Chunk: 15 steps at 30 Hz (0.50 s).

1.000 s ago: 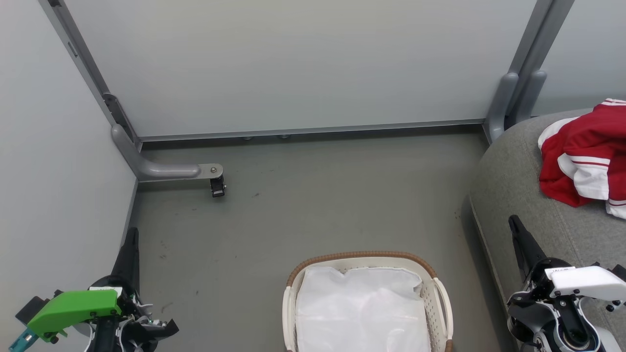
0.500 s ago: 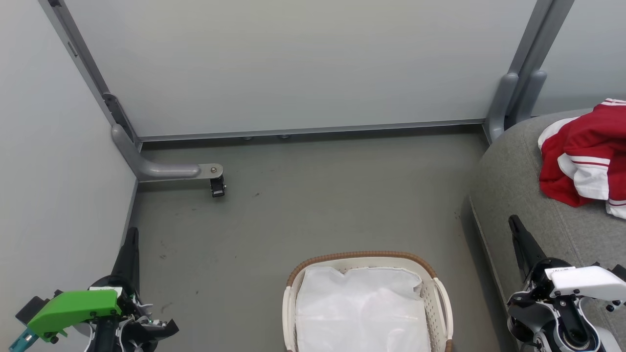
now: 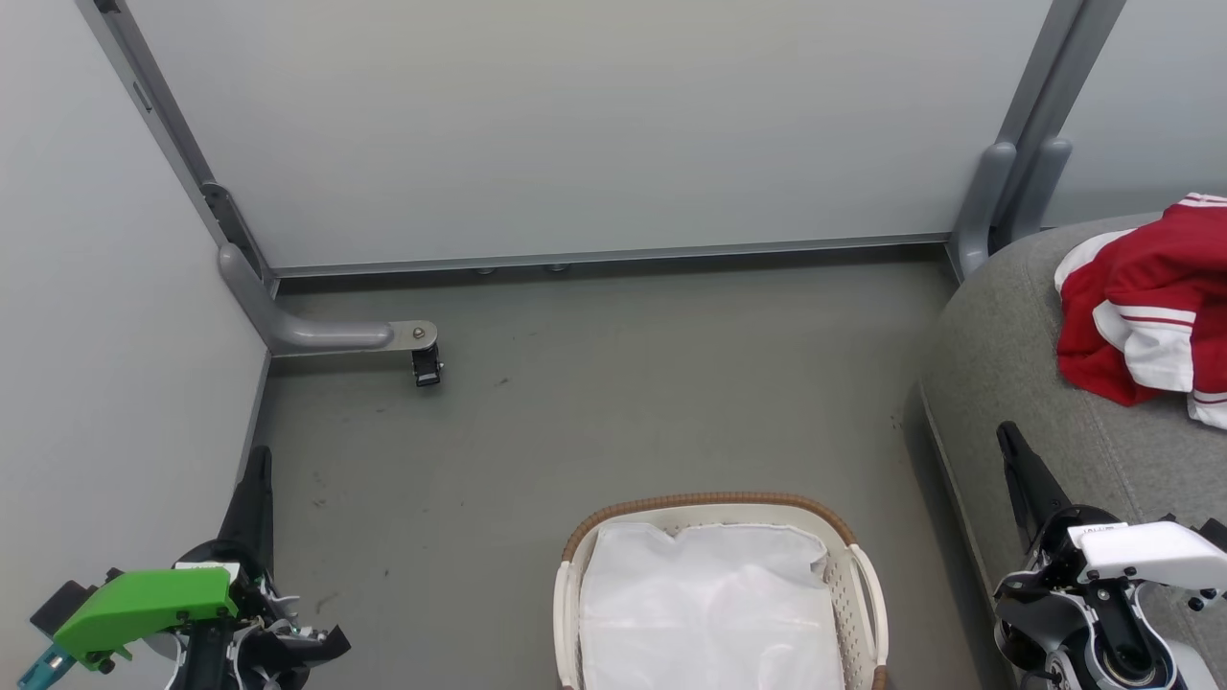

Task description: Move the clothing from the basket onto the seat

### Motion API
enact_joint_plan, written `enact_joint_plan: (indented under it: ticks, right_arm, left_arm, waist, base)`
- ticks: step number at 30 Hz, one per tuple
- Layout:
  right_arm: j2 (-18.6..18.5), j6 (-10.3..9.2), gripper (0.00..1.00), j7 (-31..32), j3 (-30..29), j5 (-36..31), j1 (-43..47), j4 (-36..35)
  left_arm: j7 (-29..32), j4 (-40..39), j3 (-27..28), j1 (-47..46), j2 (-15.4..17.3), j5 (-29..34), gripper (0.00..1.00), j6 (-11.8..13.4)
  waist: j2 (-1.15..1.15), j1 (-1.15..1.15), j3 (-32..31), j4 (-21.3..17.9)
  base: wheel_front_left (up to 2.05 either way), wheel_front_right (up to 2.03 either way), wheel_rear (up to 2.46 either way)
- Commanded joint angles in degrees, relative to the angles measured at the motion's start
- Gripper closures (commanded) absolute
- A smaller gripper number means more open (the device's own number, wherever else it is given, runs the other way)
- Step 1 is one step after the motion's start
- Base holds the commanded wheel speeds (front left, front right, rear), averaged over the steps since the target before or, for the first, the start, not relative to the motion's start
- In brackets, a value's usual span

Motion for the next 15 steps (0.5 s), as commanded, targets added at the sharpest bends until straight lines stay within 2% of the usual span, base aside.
enact_joint_plan:
  ticks: [1, 15]
  right_arm:
    - [-0.34, -0.04, 1.00, 0.15, -0.12, 0.20, 0.60, -0.19]
    - [-0.34, -0.04, 1.00, 0.14, -0.12, 0.20, 0.60, -0.19]
  left_arm:
    - [0.25, 0.01, 0.11, -0.66, 0.38, -0.16, 1.00, -0.33]
    - [0.25, 0.00, 0.11, -0.66, 0.38, -0.17, 1.00, -0.32]
  waist:
    - [0.68, 0.00, 0.00, 0.00]
    - [0.68, 0.00, 0.00, 0.00]
  base:
    - [0.00, 0.00, 0.00]
    - [0.00, 0.00, 0.00]
